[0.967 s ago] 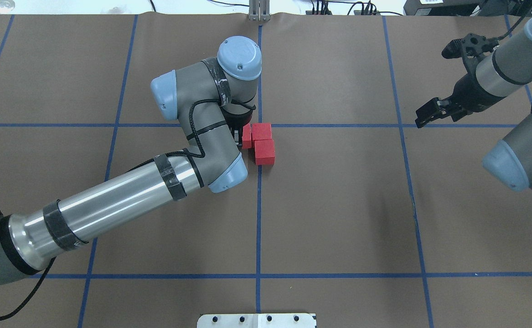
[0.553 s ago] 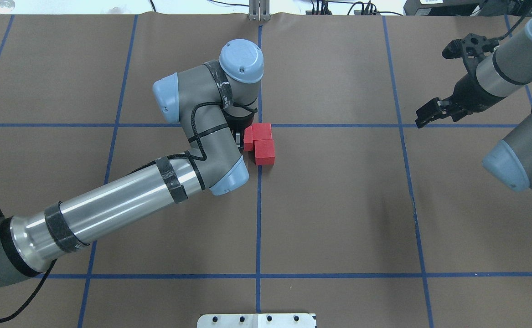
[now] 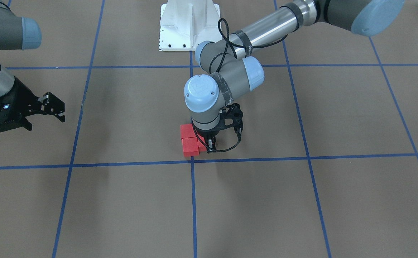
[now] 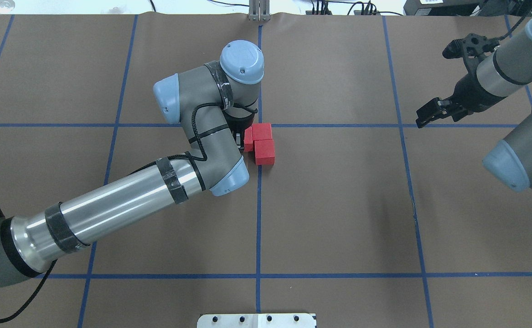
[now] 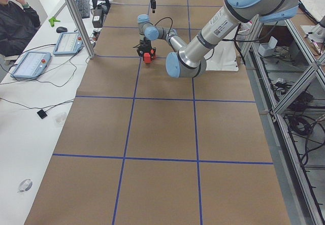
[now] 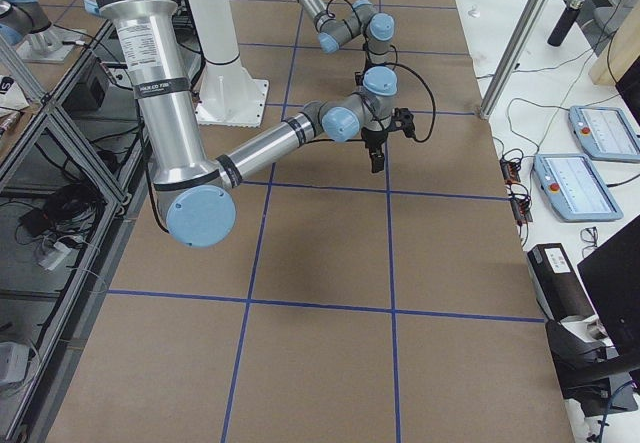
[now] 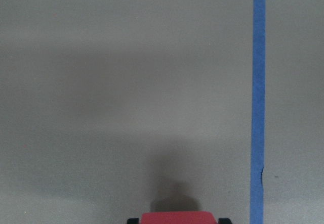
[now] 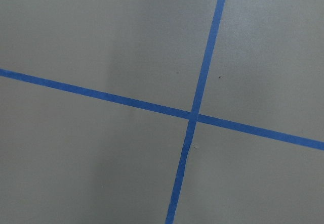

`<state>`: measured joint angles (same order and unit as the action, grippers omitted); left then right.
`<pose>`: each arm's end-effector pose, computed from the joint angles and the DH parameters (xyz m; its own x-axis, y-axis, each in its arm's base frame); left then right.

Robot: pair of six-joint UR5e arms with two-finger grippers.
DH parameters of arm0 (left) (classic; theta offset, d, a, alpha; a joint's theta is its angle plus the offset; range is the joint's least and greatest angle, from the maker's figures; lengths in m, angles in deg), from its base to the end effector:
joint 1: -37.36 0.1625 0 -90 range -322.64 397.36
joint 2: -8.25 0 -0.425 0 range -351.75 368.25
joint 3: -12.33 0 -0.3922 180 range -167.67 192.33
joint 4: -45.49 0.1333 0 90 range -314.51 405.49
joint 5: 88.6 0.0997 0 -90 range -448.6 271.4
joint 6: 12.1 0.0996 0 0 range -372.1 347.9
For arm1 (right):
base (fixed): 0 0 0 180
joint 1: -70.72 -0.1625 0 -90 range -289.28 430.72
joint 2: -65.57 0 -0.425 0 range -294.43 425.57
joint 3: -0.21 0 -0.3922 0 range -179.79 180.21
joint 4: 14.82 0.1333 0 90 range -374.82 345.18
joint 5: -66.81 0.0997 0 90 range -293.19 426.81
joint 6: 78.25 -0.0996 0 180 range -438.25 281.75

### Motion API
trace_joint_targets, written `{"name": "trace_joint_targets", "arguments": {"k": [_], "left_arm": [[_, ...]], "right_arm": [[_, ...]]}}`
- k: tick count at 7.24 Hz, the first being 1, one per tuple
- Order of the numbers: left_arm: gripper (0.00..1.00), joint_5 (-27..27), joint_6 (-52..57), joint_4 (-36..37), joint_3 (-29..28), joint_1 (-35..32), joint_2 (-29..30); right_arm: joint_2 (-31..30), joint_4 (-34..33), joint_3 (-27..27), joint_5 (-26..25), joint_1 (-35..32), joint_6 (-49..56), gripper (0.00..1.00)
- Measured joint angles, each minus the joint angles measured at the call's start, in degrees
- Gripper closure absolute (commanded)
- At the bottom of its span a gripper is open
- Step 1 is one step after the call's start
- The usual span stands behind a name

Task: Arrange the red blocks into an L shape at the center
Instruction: 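Press the red cube against the adjoining cube with the left gripper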

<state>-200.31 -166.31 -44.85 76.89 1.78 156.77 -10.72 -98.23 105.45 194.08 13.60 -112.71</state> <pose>0.6151 -0.5586 0.1927 -0.0422 -0.9984 0.0384 0.7743 -0.0569 -0.6302 -0.2488 -0.5193 0.3921 0.6434 -0.2133 0.7352 0.0942 0.9752 0.2005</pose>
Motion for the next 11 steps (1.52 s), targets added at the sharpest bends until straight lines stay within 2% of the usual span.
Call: {"name": "trace_joint_targets", "arguments": {"k": [3,7,11], "left_arm": [[0.42,0.0,-0.04,0.06,-0.03,-0.1,-0.01],[0.38,0.0,0.04,-0.06,-0.02,-0.1,0.01],[0.38,0.0,0.35,-0.1,-0.05,-0.1,0.01]], "right_arm": [[-0.13,0.0,0.05,0.0,0.0,0.0,0.01],[-0.18,0.0,0.1,0.0,0.0,0.0,0.01],[-0.18,0.02,0.1,0.0,0.0,0.0,0.01]]}}
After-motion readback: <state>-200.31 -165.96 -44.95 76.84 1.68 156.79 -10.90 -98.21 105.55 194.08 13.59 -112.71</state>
